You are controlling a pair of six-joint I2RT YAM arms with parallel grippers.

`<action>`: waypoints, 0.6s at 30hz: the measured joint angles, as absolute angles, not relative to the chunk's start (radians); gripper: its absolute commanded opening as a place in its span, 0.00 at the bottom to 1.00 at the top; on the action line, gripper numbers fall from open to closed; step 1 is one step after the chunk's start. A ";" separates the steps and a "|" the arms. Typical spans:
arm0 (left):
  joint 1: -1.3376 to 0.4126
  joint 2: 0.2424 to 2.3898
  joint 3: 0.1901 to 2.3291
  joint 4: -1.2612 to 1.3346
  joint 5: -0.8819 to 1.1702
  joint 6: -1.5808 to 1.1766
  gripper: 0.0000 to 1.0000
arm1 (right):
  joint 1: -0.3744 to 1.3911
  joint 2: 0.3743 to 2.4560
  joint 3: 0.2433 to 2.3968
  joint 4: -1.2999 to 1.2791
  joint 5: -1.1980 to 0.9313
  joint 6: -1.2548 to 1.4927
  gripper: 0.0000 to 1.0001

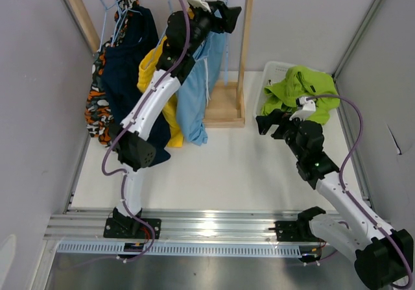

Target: Remove the shorts from the hanger

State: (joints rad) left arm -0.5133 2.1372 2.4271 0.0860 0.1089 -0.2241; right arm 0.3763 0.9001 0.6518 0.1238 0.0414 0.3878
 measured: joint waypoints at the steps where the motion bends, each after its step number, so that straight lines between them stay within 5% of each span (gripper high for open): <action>1: -0.514 2.114 2.403 0.071 0.114 -0.227 0.99 | 0.386 0.902 0.652 0.124 0.050 0.388 0.99; 8: -0.530 1.820 2.143 -0.006 0.154 -0.236 0.99 | 0.417 0.904 0.667 0.070 0.131 0.369 0.99; 18: -0.528 1.475 2.113 -0.099 0.115 -0.174 0.99 | 0.418 0.847 0.679 0.014 0.168 0.364 0.99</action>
State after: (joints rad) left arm -0.5278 1.4746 2.1128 -0.0994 0.1146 -0.1738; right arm 0.4179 0.8467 0.6792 0.0143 0.1684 0.3637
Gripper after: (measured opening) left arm 0.993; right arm 0.993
